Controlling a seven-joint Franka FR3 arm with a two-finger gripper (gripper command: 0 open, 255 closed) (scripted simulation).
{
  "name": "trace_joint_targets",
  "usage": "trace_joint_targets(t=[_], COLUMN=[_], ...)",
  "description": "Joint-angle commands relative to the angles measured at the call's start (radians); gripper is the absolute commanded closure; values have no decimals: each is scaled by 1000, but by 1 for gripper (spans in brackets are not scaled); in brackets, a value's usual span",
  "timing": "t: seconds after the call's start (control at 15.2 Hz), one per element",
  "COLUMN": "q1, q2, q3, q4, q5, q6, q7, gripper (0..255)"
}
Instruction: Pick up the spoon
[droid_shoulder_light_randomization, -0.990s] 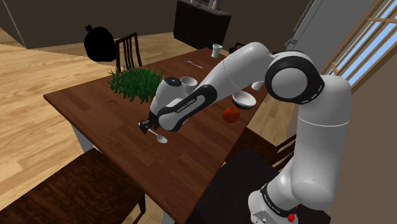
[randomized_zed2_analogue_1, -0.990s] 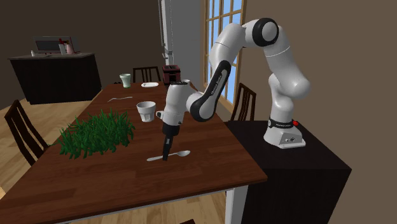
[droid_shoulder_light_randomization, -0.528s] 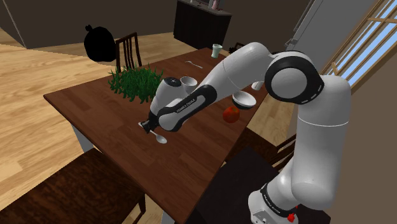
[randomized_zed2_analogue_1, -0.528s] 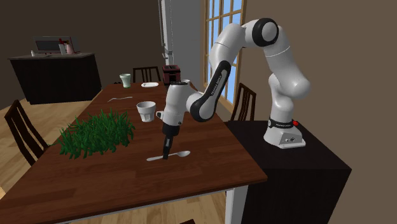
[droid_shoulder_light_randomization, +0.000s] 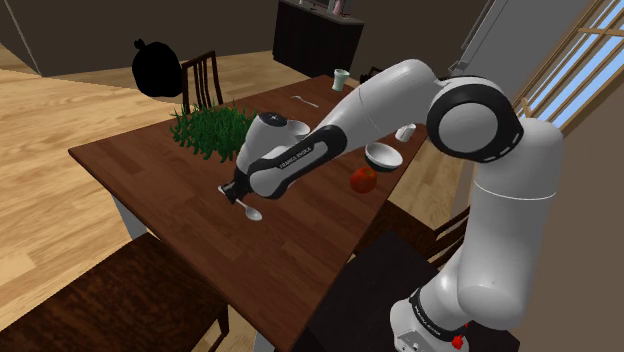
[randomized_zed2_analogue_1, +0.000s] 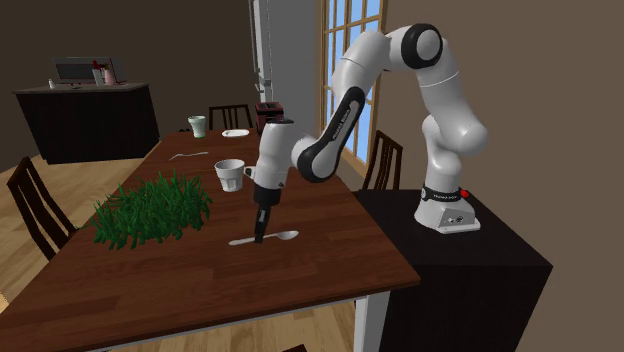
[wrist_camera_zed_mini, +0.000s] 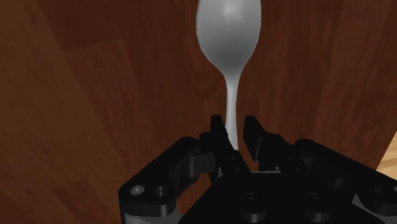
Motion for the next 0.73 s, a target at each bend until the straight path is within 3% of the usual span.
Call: trace_joint_targets(t=[0.0,0.66], q1=[-2,-15], q2=[-26,-109], q3=[5,20], q4=[-6,-1], q5=[4,25], q6=[-20,-107], q7=[0,-10], gripper=[255,255])
